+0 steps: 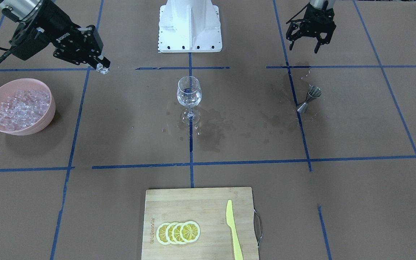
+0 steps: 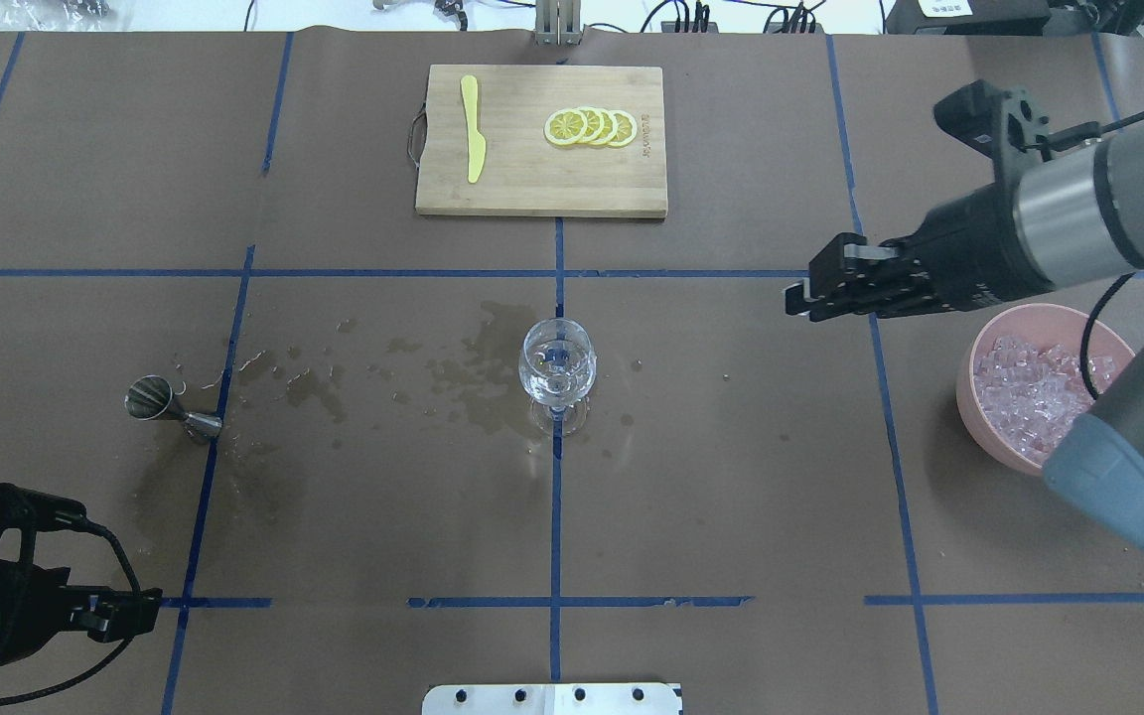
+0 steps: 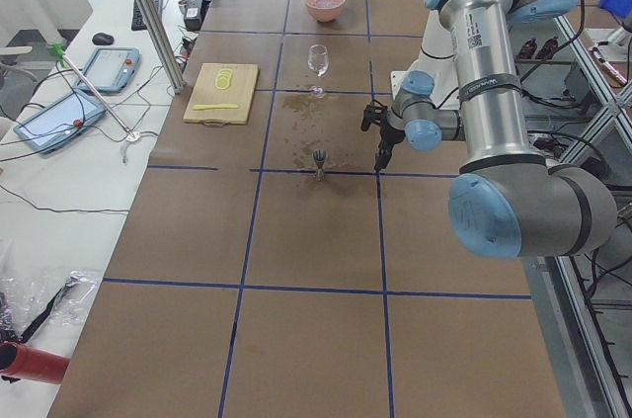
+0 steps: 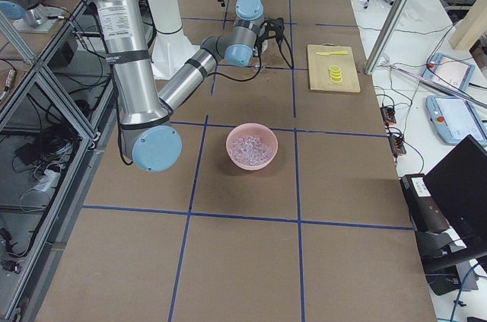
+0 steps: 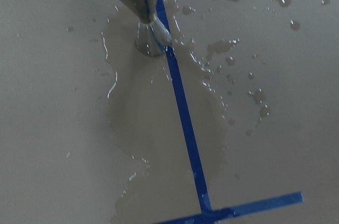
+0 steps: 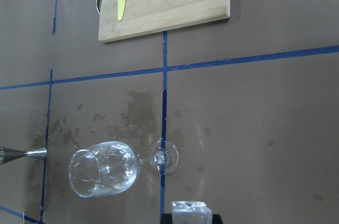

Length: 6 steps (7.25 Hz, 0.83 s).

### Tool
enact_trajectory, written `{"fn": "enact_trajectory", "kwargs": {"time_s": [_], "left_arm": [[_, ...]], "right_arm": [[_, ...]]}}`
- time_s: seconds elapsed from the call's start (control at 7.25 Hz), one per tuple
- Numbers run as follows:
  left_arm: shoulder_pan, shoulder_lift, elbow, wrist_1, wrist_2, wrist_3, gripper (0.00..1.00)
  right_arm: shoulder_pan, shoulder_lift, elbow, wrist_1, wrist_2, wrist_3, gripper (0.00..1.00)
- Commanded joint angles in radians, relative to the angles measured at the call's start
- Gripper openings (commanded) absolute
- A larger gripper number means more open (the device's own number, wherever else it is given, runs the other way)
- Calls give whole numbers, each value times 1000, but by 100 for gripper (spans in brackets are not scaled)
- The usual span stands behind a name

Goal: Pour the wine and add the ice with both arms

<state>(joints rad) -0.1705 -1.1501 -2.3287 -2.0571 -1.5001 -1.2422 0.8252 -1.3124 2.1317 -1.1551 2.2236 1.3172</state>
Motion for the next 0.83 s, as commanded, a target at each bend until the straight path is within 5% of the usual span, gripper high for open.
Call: {"fn": "enact_trajectory", "kwargs": {"time_s": [0.0, 0.41, 0.69], "left_arm": [[-116, -10, -23, 14, -105, 123, 100], [-340, -36, -6, 56, -259, 378, 100], [-553, -169, 17, 208, -327, 604, 100]], "right_arm": [[-96, 116, -3, -127, -106, 8, 0], [-187, 202, -27, -210, -215, 10, 0], [-218, 228, -47, -213, -252, 13, 0]]}}
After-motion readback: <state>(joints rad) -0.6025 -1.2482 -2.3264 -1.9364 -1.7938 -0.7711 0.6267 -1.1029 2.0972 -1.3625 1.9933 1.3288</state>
